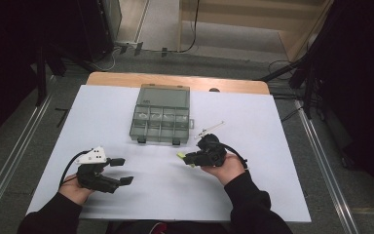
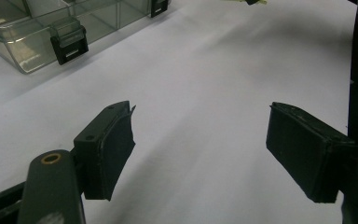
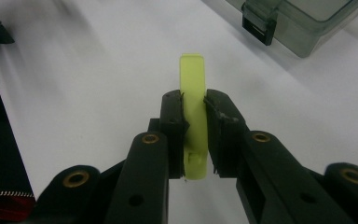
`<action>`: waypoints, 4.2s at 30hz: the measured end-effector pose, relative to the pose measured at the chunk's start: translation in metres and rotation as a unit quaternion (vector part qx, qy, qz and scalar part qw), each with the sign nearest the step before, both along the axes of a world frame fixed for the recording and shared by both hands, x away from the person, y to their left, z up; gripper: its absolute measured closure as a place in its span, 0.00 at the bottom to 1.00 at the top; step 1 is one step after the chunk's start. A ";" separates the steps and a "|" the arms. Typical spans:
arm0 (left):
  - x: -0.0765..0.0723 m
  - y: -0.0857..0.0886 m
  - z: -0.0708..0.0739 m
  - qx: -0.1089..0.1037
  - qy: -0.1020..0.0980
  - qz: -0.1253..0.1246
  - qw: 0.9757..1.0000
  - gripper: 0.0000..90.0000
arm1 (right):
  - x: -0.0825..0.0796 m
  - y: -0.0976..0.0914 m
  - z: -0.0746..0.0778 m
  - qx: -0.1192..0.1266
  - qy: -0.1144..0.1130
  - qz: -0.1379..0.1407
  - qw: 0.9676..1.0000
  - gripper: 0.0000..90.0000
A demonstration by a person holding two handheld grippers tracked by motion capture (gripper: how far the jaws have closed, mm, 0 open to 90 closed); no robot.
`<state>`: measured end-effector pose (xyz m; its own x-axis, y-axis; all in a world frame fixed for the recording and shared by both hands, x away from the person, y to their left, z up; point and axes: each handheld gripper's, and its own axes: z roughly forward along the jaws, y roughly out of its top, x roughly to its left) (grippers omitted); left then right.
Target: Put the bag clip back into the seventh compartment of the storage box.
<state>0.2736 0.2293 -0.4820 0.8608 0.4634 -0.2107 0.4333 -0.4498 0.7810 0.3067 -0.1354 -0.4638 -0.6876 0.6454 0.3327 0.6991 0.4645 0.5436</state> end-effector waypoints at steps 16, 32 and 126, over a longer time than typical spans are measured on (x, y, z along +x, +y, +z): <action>0.000 0.000 0.000 0.001 0.000 0.001 1.000 0.25 | 0.011 0.003 0.014 0.007 0.012 -0.003 1.000 0.87; 0.000 0.000 0.000 0.001 -0.001 0.002 1.000 0.25 | 0.026 0.011 0.026 0.009 0.019 -0.001 1.000 0.87; -0.001 0.001 0.001 -0.005 -0.004 0.000 1.000 0.25 | 0.103 0.069 0.013 -0.032 0.032 -0.103 0.994 0.71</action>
